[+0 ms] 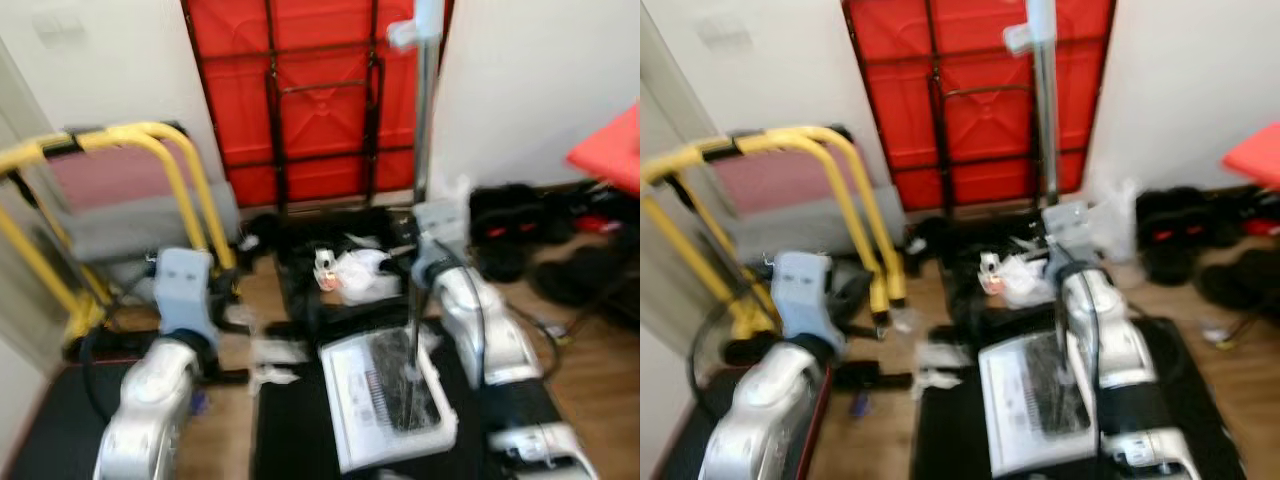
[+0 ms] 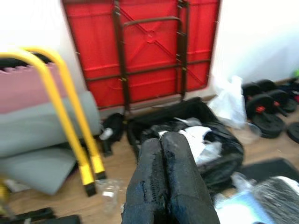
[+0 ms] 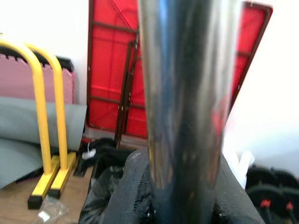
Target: Sweep floor
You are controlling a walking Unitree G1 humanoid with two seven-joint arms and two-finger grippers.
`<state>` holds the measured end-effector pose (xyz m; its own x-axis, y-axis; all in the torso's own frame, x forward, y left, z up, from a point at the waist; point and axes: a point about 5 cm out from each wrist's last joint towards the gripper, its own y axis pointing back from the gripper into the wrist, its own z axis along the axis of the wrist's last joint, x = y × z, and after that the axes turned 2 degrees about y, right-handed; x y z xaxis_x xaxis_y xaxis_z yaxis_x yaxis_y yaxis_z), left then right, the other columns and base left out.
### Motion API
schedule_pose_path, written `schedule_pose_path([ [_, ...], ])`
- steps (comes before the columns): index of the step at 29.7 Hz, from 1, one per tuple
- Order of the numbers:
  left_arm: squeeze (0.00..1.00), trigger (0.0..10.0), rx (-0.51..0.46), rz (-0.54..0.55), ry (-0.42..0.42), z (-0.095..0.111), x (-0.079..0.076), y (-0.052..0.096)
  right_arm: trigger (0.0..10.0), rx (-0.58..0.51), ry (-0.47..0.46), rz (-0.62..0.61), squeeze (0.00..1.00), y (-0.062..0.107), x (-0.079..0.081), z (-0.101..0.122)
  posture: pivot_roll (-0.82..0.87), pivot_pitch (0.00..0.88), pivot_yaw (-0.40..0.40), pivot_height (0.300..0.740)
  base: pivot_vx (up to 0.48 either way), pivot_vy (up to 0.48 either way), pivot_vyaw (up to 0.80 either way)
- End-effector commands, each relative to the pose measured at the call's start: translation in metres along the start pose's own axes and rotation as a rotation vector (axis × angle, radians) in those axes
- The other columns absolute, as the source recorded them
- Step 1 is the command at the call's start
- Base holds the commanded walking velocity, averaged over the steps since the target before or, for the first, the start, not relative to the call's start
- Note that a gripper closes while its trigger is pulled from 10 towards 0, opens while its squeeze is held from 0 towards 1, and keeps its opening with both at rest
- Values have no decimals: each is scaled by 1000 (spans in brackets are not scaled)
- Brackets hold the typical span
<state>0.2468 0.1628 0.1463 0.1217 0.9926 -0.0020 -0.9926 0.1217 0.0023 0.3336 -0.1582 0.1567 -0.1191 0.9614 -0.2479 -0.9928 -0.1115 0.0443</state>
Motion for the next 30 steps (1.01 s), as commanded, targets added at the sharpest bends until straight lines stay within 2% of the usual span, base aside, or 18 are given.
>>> schedule_pose_path([
  [1,0,10000,16,-8,0,-2,-1,0,10000,-91,-11,-10,0,-3,-2,20,-112,0,11,715,0,0,0],
  [6,0,10000,28,-39,-2,-3,-5,0,10000,-104,-8,-20,0,-4,-6,23,-113,0,12,700,0,-354,0],
  [9,0,10000,22,-24,18,-2,-5,0,10000,-108,-4,-27,0,-4,-7,24,-113,0,11,685,0,0,0],
  [23,0,10000,20,-27,17,-2,-5,0,10000,-117,18,-44,0,-5,-8,25,-109,0,8,645,0,0,0],
  [25,0,10000,20,-29,17,-1,-6,0,10000,-122,29,-58,0,-6,-11,25,-108,0,10,640,0,0,0],
  [28,0,10000,19,-33,17,-1,-6,1,10000,-144,54,-121,0,-9,-23,29,-106,0,11,630,0,0,0],
  [30,0,10000,19,-33,17,-1,-6,1,10000,-144,54,-121,0,-9,-23,29,-106,0,11,630,0,0,0],
])
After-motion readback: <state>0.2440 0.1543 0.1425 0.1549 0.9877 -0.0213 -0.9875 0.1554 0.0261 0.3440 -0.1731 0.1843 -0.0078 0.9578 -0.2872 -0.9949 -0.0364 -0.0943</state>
